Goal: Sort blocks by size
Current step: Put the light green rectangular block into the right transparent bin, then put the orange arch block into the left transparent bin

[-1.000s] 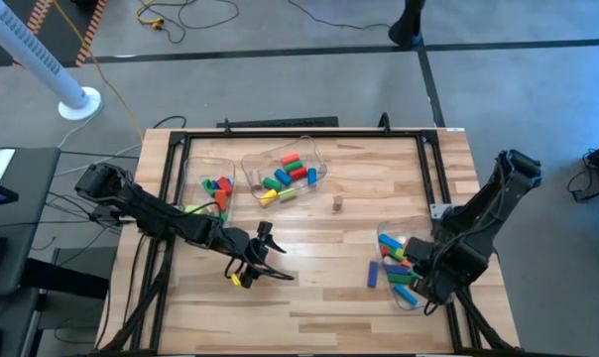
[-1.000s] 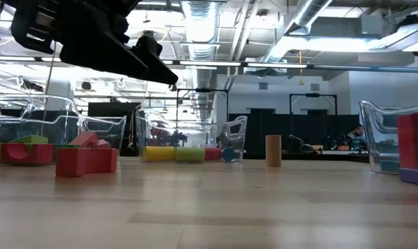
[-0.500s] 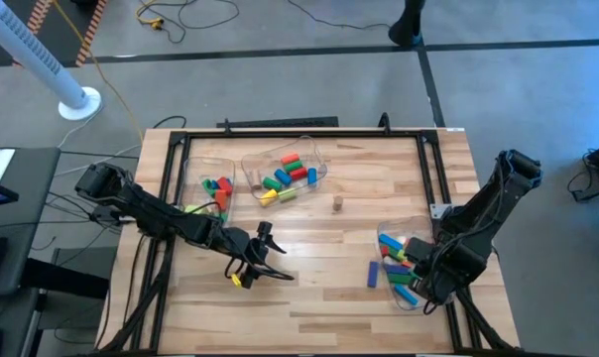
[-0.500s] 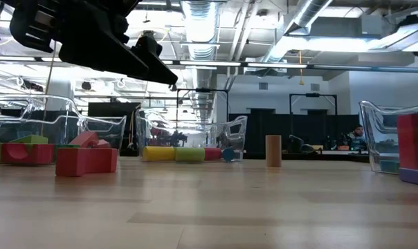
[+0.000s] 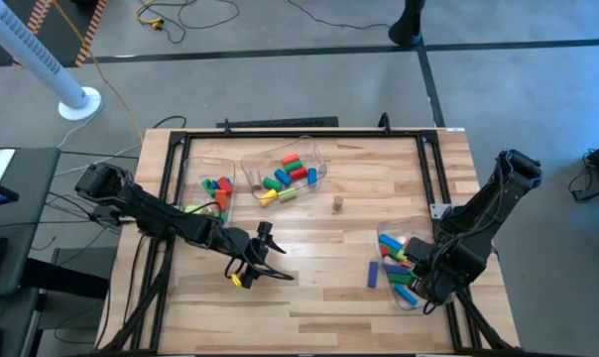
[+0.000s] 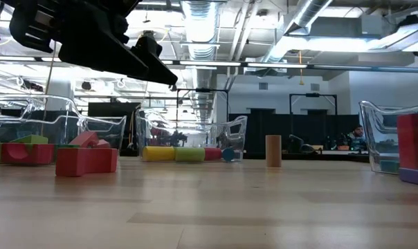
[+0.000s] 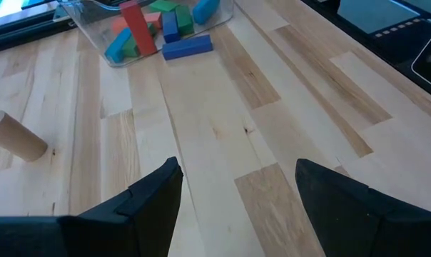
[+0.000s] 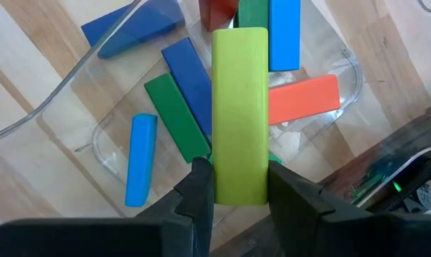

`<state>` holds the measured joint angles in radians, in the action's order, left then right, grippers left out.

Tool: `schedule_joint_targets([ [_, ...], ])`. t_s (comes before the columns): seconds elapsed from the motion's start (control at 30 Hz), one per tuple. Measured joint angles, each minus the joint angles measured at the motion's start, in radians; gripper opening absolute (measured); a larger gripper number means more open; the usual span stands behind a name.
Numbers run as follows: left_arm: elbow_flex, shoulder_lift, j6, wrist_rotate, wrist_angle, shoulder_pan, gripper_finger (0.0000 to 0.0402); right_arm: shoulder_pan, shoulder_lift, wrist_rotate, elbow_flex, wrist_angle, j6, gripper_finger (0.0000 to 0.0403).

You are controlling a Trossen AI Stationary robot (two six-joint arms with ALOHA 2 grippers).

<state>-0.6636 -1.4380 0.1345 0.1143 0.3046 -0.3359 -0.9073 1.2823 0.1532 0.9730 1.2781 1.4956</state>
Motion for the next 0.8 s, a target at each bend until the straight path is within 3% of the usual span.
schedule_joint_targets([
  [0.47, 0.000, 0.000, 0.000, 0.000, -0.001, 0.000, 0.0267, 0.000, 0.000, 0.000, 0.000, 0.000, 0.020, 0.0200],
  [0.8, 0.000, 0.000, -0.001, 0.000, -0.001, 0.000, 0.0267, 0.000, 0.000, 0.002, 0.000, 0.008, 0.023, 0.0204],
])
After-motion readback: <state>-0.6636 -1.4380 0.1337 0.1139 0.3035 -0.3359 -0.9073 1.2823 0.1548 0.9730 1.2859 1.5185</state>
